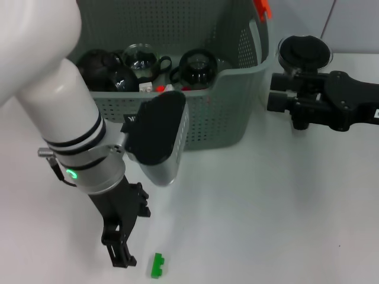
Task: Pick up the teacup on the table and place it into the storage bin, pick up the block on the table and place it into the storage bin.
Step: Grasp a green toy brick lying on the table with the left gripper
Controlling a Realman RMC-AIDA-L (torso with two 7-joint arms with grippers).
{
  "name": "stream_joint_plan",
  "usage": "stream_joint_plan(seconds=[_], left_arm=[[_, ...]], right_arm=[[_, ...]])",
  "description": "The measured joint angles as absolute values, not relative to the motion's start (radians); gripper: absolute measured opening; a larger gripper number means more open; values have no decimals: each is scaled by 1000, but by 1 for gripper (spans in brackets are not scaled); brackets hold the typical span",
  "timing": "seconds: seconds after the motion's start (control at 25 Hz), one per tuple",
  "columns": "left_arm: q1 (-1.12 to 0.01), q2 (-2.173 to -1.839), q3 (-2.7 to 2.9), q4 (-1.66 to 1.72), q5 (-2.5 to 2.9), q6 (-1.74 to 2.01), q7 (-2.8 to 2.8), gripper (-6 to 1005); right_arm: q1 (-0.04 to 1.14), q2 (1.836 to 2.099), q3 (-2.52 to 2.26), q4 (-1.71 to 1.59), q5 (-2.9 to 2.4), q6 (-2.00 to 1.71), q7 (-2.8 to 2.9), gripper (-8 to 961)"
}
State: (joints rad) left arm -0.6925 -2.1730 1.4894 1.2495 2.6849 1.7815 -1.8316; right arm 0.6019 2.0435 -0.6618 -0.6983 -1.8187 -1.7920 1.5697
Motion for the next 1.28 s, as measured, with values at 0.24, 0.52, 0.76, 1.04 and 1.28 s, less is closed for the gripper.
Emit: stream_joint_plan(seconds=[0.24,0.52,0.76,1.04,1.28], left_arm=[[-672,-2178,1524,1254,2669,1762,-1834,950],[-659,-2178,1574,1256,2634,1737,-1842,950],[-654,-2178,1605,1267,2604,1744,-1856,950],[-646,-2178,1640,1269,2589,1734,-1870,950],[-646,-2178,1651,1260,2576,1695,-1878,951]], right_arm=[[600,2045,-647,-687,-1819,-1784,1564,591],[597,2045,-640,-686,-1819,-1779,1562,591],[592,2044,-633,-686,-1819,-1779,1559,591],[588,2043,-629,-686,-1819,-1778,1541,590],[582,2045,-622,-686,-1819,-1778,1533,590]])
